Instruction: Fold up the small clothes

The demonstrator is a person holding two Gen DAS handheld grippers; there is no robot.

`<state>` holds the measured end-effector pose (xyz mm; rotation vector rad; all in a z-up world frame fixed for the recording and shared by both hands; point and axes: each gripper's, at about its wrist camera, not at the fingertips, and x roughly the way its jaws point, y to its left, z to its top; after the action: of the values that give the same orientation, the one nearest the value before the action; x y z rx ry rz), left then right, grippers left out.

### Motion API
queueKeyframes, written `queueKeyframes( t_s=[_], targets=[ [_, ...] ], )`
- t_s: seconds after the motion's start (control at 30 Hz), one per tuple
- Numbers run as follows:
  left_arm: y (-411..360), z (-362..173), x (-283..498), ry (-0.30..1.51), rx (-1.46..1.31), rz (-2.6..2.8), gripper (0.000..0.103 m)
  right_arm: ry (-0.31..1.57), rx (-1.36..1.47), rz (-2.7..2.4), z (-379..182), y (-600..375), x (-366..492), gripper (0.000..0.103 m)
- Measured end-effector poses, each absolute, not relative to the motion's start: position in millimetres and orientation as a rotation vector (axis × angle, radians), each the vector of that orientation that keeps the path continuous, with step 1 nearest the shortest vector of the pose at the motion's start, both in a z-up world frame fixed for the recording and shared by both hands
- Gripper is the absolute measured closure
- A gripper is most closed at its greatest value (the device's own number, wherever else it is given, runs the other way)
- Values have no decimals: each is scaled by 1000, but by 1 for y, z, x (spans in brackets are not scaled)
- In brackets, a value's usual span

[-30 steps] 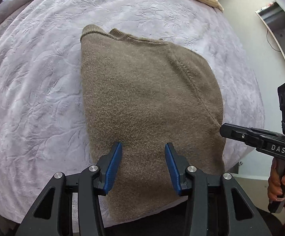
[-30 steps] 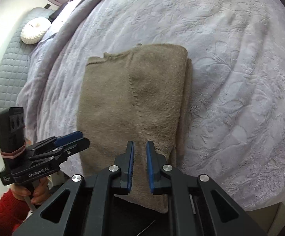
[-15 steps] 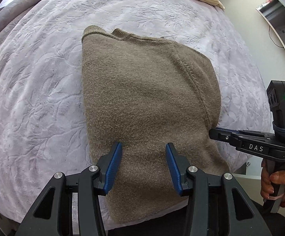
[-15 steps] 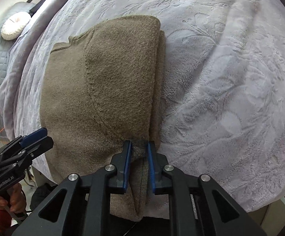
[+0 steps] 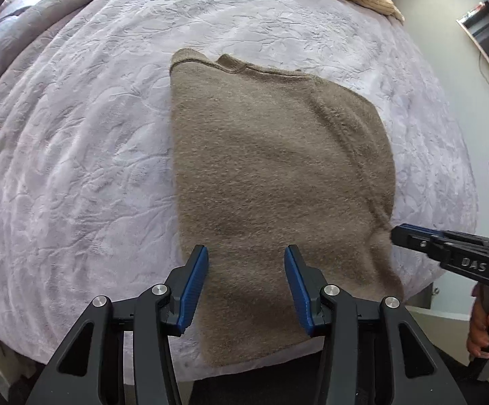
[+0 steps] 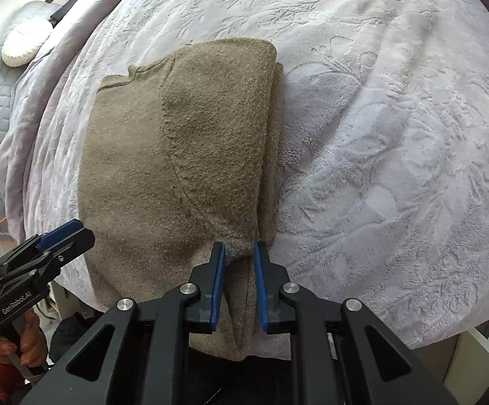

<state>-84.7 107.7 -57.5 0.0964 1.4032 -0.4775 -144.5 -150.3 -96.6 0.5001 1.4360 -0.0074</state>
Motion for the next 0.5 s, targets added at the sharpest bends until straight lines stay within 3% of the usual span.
queueKeyframes(
  t_s=[0.03, 0.07, 0.13, 0.2, 0.27, 0.4, 0.5],
  targets=[
    [109, -55, -85, 1397, 127, -446, 29, 1431, 501, -4, -92, -149, -145, 81],
    [111, -51, -86, 1382, 142, -421, 23, 1425, 498, -1, -87, -148, -146, 80],
    [117, -45, -85, 1369, 136, -397, 23, 1418, 491, -1, -80, -145, -144, 75],
    [123, -41, -83, 1376, 107, -378, 22, 1413, 486, -4, -75, -141, -143, 61],
    [128, -38, -81, 1384, 86, -353, 0, 1410, 476, -9, -69, -139, -139, 54],
    [130, -37, -82, 1395, 102, -324, 0, 1399, 434, -19, -60, -129, -130, 28],
    [127, -38, -84, 1401, 138, -307, 0, 1386, 386, -47, -53, -124, -129, 21]
  ],
)
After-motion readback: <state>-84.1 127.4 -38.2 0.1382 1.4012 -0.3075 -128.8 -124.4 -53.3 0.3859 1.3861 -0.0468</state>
